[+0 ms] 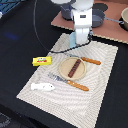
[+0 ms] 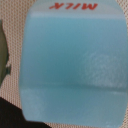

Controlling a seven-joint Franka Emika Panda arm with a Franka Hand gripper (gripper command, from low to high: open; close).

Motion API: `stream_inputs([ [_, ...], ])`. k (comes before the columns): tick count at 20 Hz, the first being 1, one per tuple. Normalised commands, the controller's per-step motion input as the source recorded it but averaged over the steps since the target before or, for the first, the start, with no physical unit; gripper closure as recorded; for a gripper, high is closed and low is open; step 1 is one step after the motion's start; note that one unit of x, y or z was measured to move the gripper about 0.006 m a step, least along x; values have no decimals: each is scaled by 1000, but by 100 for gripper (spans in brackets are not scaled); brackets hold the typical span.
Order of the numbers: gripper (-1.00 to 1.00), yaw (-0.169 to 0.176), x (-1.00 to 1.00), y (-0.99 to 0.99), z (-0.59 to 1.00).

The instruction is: Interact with the objects in diverse but meaningful ways.

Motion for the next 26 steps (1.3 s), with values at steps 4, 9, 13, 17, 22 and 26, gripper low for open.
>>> stream_inputs([
  [4,100,0,0,0,-1],
  [9,100,0,0,0,0],
  [13,100,0,1,0,-2],
  [17,100,0,-4,0,1],
  [22,100,9,-535,-158,505],
  [26,100,5,-884,-230,344],
])
